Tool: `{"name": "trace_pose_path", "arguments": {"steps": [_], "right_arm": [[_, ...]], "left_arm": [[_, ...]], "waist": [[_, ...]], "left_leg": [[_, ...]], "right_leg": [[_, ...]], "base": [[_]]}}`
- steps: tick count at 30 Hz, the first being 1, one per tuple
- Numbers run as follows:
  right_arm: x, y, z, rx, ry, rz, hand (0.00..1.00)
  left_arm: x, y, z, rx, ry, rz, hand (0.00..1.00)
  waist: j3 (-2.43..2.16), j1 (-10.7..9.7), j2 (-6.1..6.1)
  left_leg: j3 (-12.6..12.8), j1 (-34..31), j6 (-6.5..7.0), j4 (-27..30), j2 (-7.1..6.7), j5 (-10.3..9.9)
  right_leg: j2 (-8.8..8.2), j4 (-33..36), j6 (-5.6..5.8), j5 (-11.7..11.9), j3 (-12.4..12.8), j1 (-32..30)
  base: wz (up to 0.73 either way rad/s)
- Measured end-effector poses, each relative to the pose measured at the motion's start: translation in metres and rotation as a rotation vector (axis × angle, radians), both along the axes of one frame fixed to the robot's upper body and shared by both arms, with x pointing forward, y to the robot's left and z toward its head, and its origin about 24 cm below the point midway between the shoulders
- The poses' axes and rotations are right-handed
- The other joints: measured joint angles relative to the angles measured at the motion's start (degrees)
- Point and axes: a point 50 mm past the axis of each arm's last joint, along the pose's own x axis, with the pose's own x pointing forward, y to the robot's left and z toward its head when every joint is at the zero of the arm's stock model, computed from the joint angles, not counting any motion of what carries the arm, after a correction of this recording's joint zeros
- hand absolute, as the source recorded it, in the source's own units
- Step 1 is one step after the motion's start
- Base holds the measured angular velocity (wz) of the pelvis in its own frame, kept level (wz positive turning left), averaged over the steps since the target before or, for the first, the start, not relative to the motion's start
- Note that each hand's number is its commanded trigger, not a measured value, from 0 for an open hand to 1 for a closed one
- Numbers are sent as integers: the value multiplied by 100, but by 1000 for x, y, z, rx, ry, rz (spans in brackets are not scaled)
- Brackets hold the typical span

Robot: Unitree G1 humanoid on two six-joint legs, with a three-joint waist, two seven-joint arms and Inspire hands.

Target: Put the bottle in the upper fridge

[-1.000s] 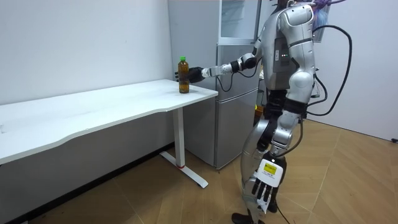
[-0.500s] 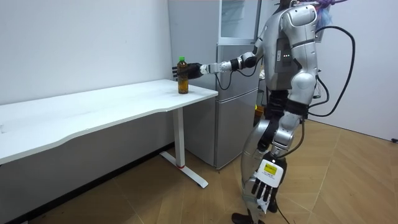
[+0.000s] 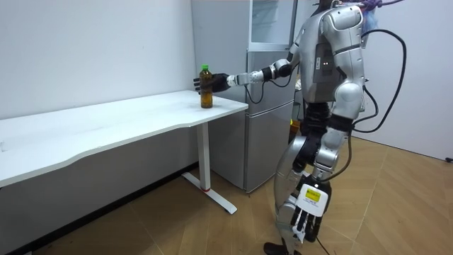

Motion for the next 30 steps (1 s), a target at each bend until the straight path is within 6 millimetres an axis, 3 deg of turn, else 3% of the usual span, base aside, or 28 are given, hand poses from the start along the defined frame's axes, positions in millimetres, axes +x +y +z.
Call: {"name": "trace_pose_path", "arguments": {"steps": [5, 6, 7, 16, 30], "right_arm": [[-3, -1, -20, -45, 86, 9, 4], [-4, -3, -23, -49, 98, 6, 22], [-4, -4, -25, -51, 104, 3, 100], [-5, -9, -29, -64, 124, -13, 100], [-5, -9, -31, -55, 139, -14, 100]], "left_arm": [[-1, 2, 0, 12, -5, 18, 0], [0, 3, 1, 16, -6, 18, 0], [0, 4, 1, 18, -5, 18, 0], [-1, 4, 1, 25, 8, 19, 0], [0, 7, 2, 62, -12, 29, 0]], "waist": [[7, 18, -58], [7, 18, -58], [8, 17, -56], [43, 21, 3], [29, 62, 5]], "left_leg": [[-18, -15, 1, 18, -15, 0], [-23, -20, 2, 16, -16, 0], [-27, -21, 2, 11, -15, 0], [-82, -69, 0, 33, -13, 0], [-100, -95, -3, 35, -10, -1]], "right_leg": [[11, -7, 9, 5, -6, 6], [12, -7, 10, 6, -5, 5], [14, -7, 10, 6, -3, 5], [35, -4, 7, 6, -4, -15], [66, -93, 6, 10, -7, -8]], "base": [[2], [0], [0], [0], [0]]}}
